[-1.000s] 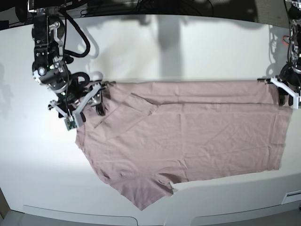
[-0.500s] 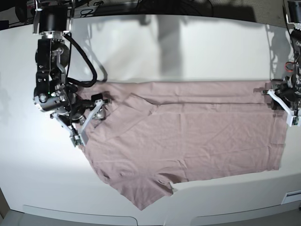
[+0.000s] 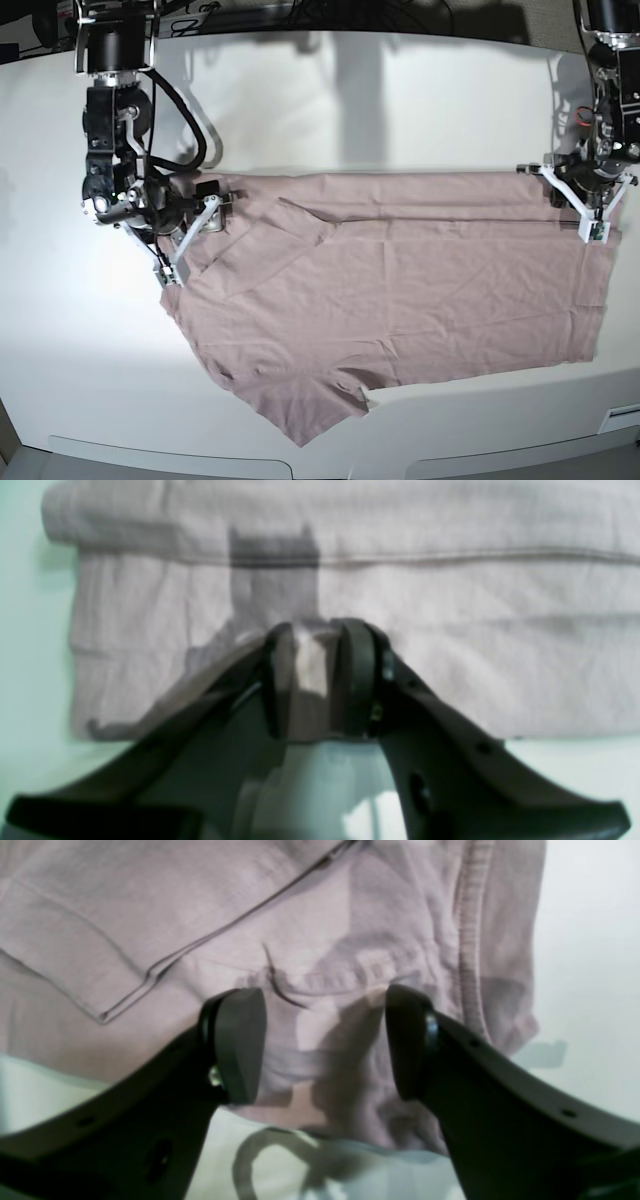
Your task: Fold the T-shirt properly
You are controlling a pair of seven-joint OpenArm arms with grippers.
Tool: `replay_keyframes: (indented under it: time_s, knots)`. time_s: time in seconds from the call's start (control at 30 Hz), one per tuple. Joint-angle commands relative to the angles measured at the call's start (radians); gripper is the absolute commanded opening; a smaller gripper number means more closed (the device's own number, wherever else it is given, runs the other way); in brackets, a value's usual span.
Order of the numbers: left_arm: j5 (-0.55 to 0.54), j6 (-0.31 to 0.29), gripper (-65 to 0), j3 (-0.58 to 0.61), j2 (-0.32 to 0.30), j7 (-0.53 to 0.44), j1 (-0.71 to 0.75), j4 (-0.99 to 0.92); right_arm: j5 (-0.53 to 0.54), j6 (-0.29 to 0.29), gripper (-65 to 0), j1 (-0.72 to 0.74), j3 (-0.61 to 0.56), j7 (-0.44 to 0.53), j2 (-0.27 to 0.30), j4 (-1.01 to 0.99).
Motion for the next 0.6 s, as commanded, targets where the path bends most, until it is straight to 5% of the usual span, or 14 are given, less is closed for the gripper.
replay_keyframes:
  time_s: [0.0,0.27,0.57]
  knots:
    - [0.007,0.001,-49.0,0.003,-0.014,0.015,-0.011,-0.011,0.002,0.007,-27.3,0.018,0.003,0.018,0.009,0.015]
    - [0.007,0.001,-49.0,0.005,-0.015,0.047,-0.004,-0.072,0.003,0.064,-27.3,-0.06,0.003,0.026,0.012,0.015]
    - [0.008,0.002,-49.0,0.005,-0.019,0.05,0.08,-0.072,0.013,0.063,-27.3,-0.154,0.005,0.04,0.048,0.016]
